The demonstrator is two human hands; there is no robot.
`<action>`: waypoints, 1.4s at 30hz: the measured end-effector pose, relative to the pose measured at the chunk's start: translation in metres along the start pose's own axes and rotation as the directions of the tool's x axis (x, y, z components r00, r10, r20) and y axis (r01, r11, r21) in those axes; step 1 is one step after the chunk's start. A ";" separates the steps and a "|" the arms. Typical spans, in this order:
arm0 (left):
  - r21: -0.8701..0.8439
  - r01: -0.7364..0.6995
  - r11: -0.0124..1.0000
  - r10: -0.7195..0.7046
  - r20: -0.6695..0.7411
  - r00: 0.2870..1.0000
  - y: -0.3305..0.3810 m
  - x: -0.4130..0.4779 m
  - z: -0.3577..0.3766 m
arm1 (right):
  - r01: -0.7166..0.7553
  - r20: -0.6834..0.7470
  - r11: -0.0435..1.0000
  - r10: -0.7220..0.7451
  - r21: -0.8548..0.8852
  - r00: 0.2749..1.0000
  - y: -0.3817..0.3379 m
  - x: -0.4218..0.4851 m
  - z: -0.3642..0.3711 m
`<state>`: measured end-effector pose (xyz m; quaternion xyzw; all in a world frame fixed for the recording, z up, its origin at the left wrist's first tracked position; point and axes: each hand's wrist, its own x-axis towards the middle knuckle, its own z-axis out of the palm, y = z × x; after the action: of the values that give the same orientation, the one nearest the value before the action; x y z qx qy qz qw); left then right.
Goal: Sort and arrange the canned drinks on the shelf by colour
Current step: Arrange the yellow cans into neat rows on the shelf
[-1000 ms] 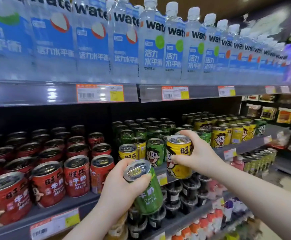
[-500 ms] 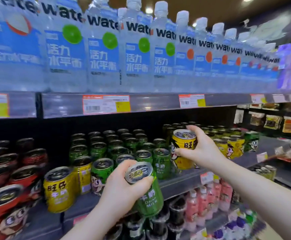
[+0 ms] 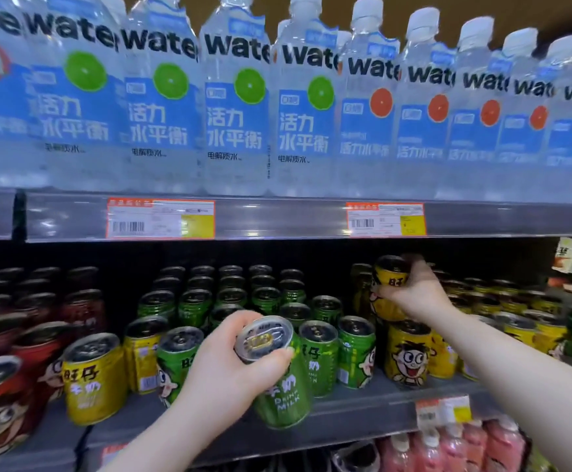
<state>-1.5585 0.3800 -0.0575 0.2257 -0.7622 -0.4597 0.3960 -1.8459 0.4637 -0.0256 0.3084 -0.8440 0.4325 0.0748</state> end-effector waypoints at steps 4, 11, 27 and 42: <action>-0.007 0.033 0.999 -0.033 -0.022 0.999 -0.003 0.004 -0.008 | -0.036 0.049 0.999 0.038 -0.038 0.998 -0.002 0.015 0.008; -0.012 0.022 1.000 -0.022 -0.029 0.999 -0.010 0.004 -0.025 | -0.066 0.235 0.976 0.115 -0.207 0.965 0.013 0.021 0.032; 0.002 0.111 0.994 -0.110 -0.152 0.982 -0.030 -0.012 -0.088 | 0.255 0.438 0.824 -0.009 -0.506 0.899 -0.046 0.009 0.031; 0.105 0.187 0.977 -0.146 -0.311 0.939 -0.047 -0.039 -0.162 | 0.665 0.748 0.736 -0.370 -0.127 0.552 -0.213 -0.119 0.191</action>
<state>-1.4054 0.3004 -0.0718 0.3828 -0.7000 -0.4000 0.4510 -1.5993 0.2768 -0.0445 0.6616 -0.7453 0.0649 -0.0510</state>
